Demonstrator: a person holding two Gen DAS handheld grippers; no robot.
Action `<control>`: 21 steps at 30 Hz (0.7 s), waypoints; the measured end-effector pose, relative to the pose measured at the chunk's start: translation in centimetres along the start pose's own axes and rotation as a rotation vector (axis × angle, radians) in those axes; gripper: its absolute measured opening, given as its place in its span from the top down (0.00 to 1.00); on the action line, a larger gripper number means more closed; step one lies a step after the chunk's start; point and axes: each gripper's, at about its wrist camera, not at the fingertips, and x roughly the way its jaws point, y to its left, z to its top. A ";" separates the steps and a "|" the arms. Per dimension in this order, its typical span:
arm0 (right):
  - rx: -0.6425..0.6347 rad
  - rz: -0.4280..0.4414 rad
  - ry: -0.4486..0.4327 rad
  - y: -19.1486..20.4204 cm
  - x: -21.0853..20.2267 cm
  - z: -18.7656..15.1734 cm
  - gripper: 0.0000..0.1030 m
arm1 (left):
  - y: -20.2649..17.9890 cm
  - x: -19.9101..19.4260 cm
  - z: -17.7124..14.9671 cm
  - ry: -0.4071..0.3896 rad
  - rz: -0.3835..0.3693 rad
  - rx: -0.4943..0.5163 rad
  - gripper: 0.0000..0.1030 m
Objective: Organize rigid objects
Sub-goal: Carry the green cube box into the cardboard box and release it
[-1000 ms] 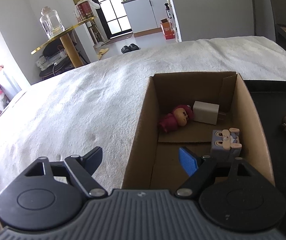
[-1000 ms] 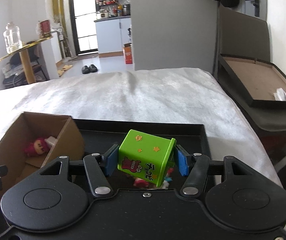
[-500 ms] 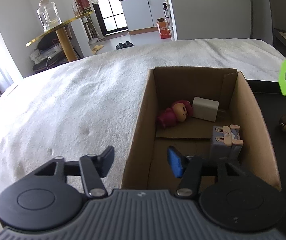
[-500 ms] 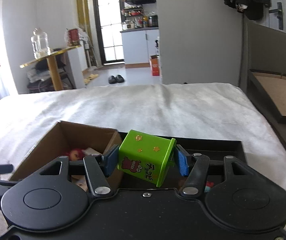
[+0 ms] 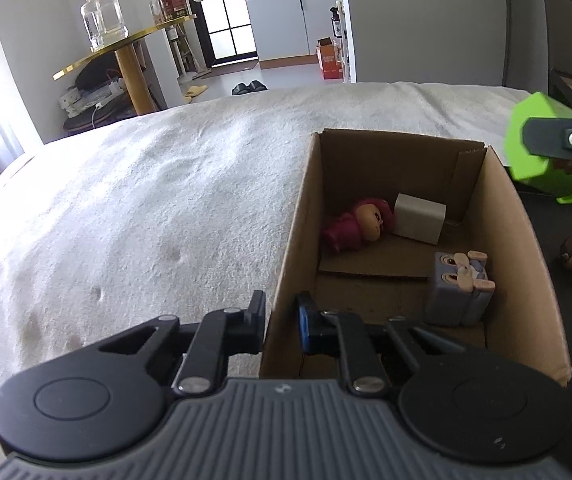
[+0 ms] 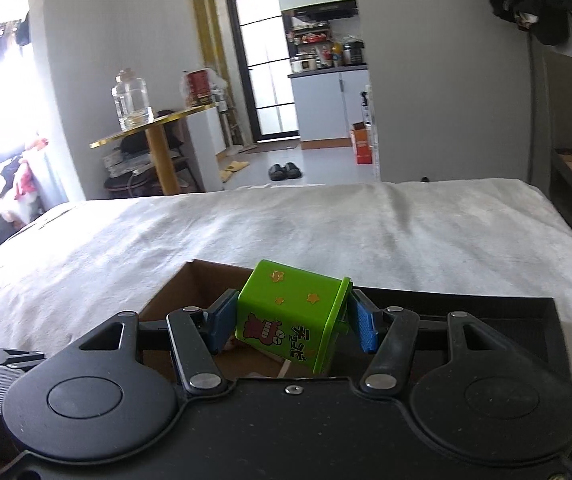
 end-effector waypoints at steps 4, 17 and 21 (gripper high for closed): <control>-0.022 0.035 0.011 1.1 0.6 0.0 0.44 | 0.2 0.0 -0.1 -0.004 -0.008 -0.006 0.85; -0.116 0.040 0.115 4.3 3.3 -1.4 0.43 | 1.0 0.2 -0.1 -0.004 -0.034 -0.026 0.85; -0.117 0.052 0.122 4.6 2.7 -1.5 0.37 | 0.9 0.2 -0.1 -0.001 -0.030 -0.025 0.85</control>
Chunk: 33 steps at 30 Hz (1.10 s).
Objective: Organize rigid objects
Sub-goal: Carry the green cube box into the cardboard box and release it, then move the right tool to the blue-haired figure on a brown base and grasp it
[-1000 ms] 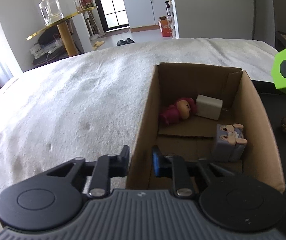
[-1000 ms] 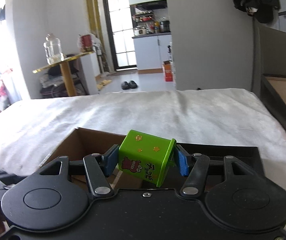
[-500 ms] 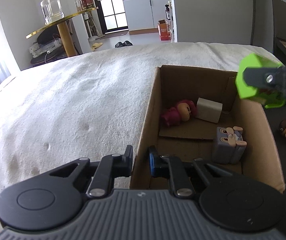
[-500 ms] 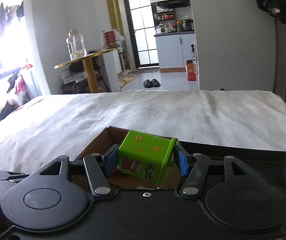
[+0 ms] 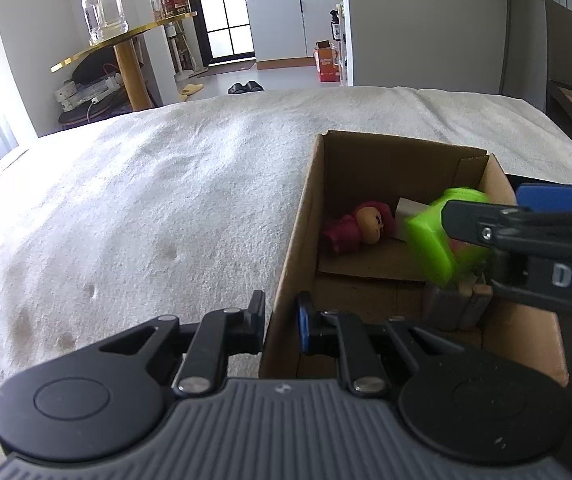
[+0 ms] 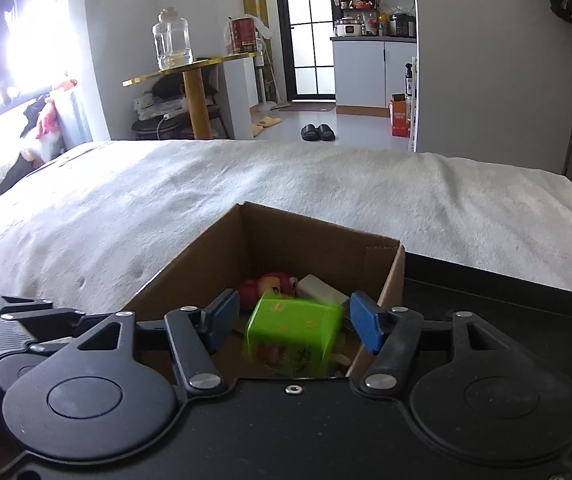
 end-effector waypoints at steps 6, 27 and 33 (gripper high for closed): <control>0.029 -0.009 -0.010 -1.1 -1.4 -0.1 0.34 | -0.4 -0.3 0.1 0.010 0.023 0.010 0.84; 0.189 -0.220 0.000 -8.8 -4.8 -3.5 0.20 | -2.6 -1.5 1.0 -0.006 0.122 0.077 0.28; 0.231 -0.268 0.041 -10.8 -4.3 -5.4 0.20 | -3.2 -1.3 1.1 -0.008 0.131 0.094 0.28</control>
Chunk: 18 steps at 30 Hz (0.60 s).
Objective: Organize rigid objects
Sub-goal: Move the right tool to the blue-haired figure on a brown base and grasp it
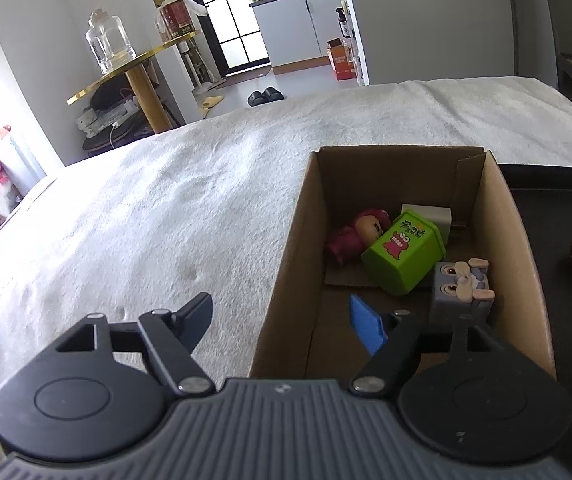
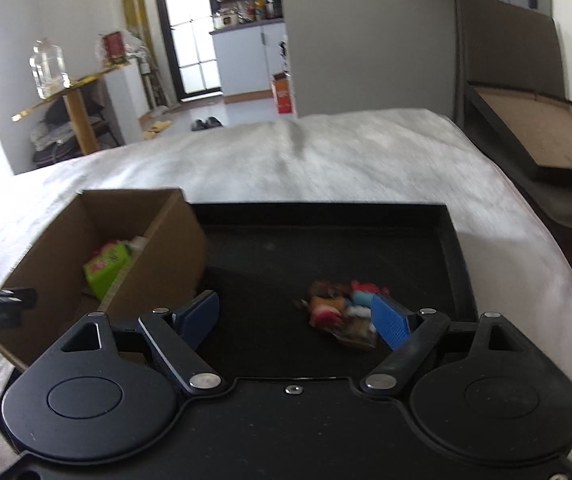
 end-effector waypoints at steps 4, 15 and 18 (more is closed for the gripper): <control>0.028 -0.042 0.029 -1.2 1.1 -0.6 0.31 | -0.3 0.2 0.1 0.003 0.008 0.006 0.28; 0.088 -0.103 0.081 -3.7 4.6 -0.9 0.66 | -0.8 0.2 0.2 0.006 0.025 0.027 0.27; 0.089 -0.107 0.094 -4.0 5.3 -1.2 0.66 | -0.9 0.3 0.3 0.009 0.029 0.033 0.27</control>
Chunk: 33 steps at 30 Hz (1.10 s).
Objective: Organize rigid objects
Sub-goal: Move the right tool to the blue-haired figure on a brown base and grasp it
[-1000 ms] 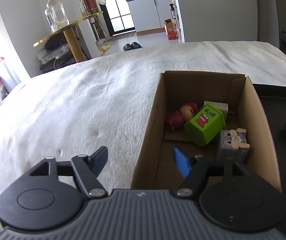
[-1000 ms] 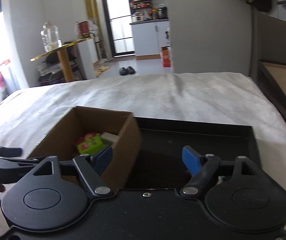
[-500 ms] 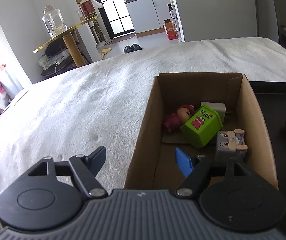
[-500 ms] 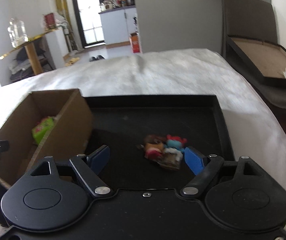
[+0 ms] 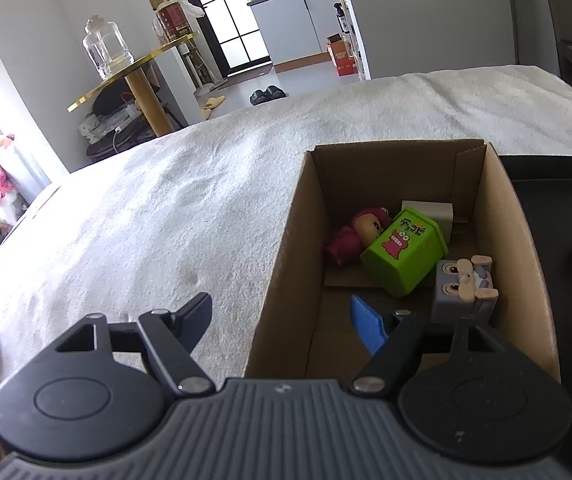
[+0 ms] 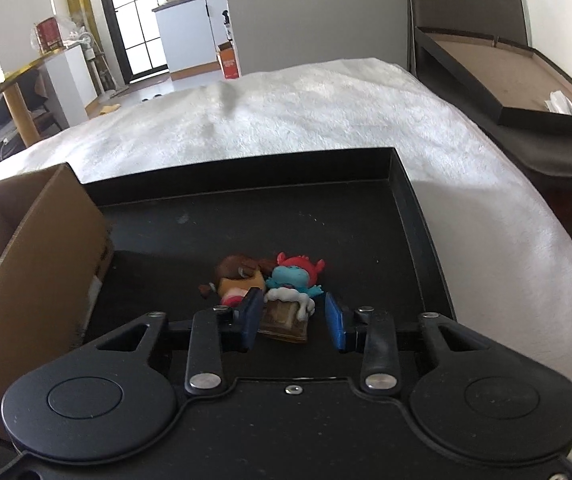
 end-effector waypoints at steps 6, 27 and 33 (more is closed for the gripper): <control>-0.020 0.006 0.011 0.1 0.6 -0.2 0.66 | -0.2 0.1 0.0 0.005 0.000 0.004 0.27; -0.068 -0.001 0.092 -0.8 -2.2 -1.7 0.76 | -0.6 0.0 -0.2 0.011 -0.013 0.014 0.27; -0.054 0.002 0.070 -0.8 -2.6 -1.6 0.44 | -0.7 -0.1 -0.2 0.011 -0.011 0.016 0.27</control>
